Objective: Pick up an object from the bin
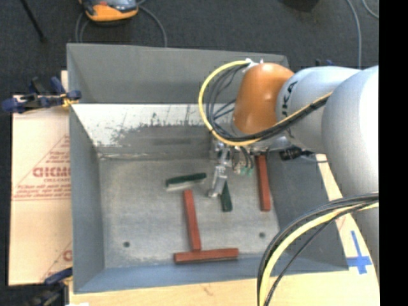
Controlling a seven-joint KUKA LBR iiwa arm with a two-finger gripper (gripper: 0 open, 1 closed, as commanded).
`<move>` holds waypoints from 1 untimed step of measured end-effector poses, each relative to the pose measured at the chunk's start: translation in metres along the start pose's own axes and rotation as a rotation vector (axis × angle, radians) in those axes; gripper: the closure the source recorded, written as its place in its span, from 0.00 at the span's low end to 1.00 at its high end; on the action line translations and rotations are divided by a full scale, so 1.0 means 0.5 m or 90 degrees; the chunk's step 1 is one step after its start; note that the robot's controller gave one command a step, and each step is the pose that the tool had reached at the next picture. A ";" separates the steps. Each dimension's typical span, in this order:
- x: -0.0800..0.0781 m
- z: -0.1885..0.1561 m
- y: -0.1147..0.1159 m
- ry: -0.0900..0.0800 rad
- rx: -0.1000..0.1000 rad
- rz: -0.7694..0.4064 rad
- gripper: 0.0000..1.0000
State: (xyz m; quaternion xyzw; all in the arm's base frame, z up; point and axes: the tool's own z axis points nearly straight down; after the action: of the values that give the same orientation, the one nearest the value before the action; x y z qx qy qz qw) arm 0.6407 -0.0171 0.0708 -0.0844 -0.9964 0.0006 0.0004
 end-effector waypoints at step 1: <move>0.020 -0.005 0.092 -0.002 0.000 -0.007 0.00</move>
Offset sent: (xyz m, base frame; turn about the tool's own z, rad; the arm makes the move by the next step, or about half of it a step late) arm -0.0051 0.0815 0.0115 -0.2034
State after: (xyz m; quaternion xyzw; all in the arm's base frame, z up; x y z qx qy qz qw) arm 0.6388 0.0302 0.0733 -0.0789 -0.9969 0.0011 -0.0011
